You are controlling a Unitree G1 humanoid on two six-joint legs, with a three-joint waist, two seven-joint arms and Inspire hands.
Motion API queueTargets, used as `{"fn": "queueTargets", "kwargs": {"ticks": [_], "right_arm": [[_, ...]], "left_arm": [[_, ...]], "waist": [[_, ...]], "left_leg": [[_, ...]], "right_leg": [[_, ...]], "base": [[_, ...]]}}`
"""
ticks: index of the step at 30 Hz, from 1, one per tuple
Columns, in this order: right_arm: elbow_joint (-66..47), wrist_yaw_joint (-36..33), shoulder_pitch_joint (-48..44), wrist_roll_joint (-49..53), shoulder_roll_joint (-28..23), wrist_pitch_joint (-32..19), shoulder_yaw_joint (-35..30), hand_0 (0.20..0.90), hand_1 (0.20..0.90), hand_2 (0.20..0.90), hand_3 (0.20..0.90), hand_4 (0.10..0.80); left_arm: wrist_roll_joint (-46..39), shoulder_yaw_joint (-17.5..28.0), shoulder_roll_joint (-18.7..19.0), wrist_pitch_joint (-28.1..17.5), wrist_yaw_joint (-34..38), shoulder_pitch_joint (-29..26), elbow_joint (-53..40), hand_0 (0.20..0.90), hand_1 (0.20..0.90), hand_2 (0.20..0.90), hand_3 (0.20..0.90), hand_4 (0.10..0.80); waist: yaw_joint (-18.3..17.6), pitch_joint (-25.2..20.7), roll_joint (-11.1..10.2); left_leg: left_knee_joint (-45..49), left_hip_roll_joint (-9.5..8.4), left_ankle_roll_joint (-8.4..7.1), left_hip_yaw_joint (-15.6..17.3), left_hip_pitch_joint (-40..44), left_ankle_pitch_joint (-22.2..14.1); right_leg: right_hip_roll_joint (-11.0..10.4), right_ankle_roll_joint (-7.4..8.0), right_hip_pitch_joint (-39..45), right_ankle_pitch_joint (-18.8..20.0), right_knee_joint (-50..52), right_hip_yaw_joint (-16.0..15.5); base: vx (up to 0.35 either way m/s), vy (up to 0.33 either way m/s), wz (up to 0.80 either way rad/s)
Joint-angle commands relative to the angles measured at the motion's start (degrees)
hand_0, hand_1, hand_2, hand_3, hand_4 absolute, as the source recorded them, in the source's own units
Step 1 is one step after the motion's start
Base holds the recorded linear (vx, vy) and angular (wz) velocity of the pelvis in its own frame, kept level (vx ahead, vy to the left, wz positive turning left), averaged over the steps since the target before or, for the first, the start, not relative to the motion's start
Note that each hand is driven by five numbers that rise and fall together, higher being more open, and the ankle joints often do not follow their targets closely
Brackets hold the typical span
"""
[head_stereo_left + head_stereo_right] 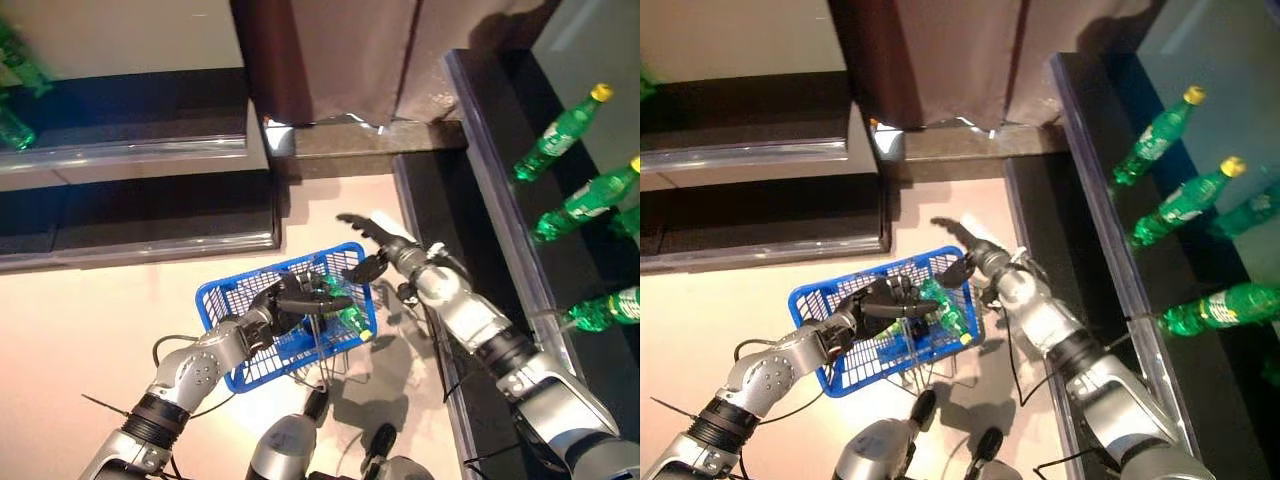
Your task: Pick up the drink and place into the basket.
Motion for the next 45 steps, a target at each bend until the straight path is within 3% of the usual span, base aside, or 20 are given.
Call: {"fn": "queueTargets", "kwargs": {"ticks": [1,4,8,14,17,21,24,30,34,45], "right_arm": [[-1.1,1.2,9.2,7.8,-2.3,-8.4,0.3,0.900,0.900,0.900,0.900,0.800],[-3.1,4.9,16.1,18.6,-1.8,-9.0,-6.1,0.900,0.900,0.900,0.900,0.800],[-1.8,10.8,25.4,28.0,3.3,-10.8,-11.6,0.900,0.900,0.900,0.900,0.800],[3.1,14.8,36.2,27.4,9.8,-14.3,-14.4,0.900,0.900,0.900,0.900,0.800],[6.2,16.5,38.4,28.4,11.0,-13.1,-15.6,0.900,0.900,0.900,0.900,0.800],[11.3,15.6,39.0,27.1,11.6,-11.8,-15.6,0.900,0.900,0.900,0.900,0.800],[23.5,14.6,38.2,23.9,11.4,-12.0,-16.3,0.900,0.900,0.900,0.900,0.800],[39.7,14.2,36.5,24.0,12.7,-11.1,-18.9,0.900,0.900,0.900,0.900,0.800],[50.0,9.7,34.9,18.3,11.8,-10.6,-19.8,0.900,0.900,0.900,0.900,0.800],[55.2,6.9,34.9,14.7,11.0,-6.6,-21.8,0.900,0.900,0.900,0.900,0.800]], "left_arm": [[-4.6,8.2,-9.0,-19.1,-9.5,-2.9,-4.9,0.300,0.300,0.300,0.200,0.100],[-4.7,12.9,-9.5,-21.8,-11.0,0.0,-1.2,0.300,0.300,0.300,0.200,0.100],[-6.0,18.1,-10.7,-25.3,-14.6,2.9,4.7,0.300,0.300,0.300,0.200,0.100],[-10.0,25.6,-13.4,-29.7,-17.3,9.1,8.9,0.300,0.300,0.300,0.200,0.100],[-14.4,28.1,-15.3,-30.7,-18.2,11.2,11.0,0.300,0.300,0.300,0.200,0.100],[-16.3,28.8,-16.9,-31.7,-18.8,11.4,14.7,0.300,0.300,0.300,0.200,0.100],[-19.0,28.2,-19.0,-32.5,-20.2,11.7,19.1,0.300,0.300,0.300,0.200,0.100],[-19.7,27.4,-19.5,-32.9,-23.6,11.9,24.6,0.300,0.300,0.300,0.200,0.100],[-19.7,26.7,-19.4,-32.7,-25.1,11.4,28.0,0.300,0.300,0.300,0.200,0.100],[-20.1,27.1,-18.6,-33.0,-24.0,11.2,29.6,0.300,0.300,0.300,0.200,0.100]], "waist": [[-3.9,-23.5,0.6],[-6.1,-23.3,0.6],[-8.5,-23.1,0.7],[-11.3,-22.6,0.9],[-12.1,-22.2,0.9],[-12.4,-21.9,0.9],[-12.5,-22.1,0.9],[-11.7,-22.7,1.0],[-11.2,-23.3,1.2],[-11.7,-24.0,1.8]], "left_leg": [[-0.4,0.93,-1.87,4.5,1.7,-4.8],[-0.4,1.33,-1.90,6.4,1.7,-5.1],[-0.4,1.72,-1.99,8.4,1.9,-5.5],[0.1,1.93,-1.96,10.5,2.5,-6.6],[0.5,1.78,-1.89,10.9,2.9,-7.2],[0.8,1.56,-1.93,10.8,3.2,-7.8],[1.3,1.50,-1.88,10.6,3.5,-8.4],[2.1,1.56,-1.82,10.3,3.6,-9.1],[2.6,1.81,-1.87,10.7,3.8,-9.6],[2.5,2.42,-2.07,11.3,3.9,-9.6]], "right_leg": [[1.2,1.24,-2.9,2.1,-0.2,0.8],[1.8,1.15,-3.5,1.9,-0.2,2.5],[2.4,0.94,-4.1,1.7,-0.2,4.1],[3.3,0.35,-4.7,1.2,-0.2,6.2],[3.7,-0.07,-4.5,0.9,-0.2,6.9],[3.9,-0.33,-4.1,0.7,-0.2,7.2],[4.4,-0.87,-3.7,0.5,-0.2,8.0],[5.0,-1.61,-3.4,0.2,-0.2,8.8],[5.6,-2.18,-3.0,-0.2,-0.2,9.1],[6.5,-2.99,-2.9,-0.5,-0.2,10.2]], "base": [[-0.021,-0.020,-0.27],[-0.013,-0.029,-0.22],[-0.013,-0.027,-0.29],[-0.022,-0.027,-0.36],[-0.008,-0.006,-0.14],[-0.002,-0.004,-0.17],[0.013,-0.003,-0.02],[0.031,-0.010,-0.09],[0.031,-0.018,-0.08],[0.014,-0.013,-0.05]]}}
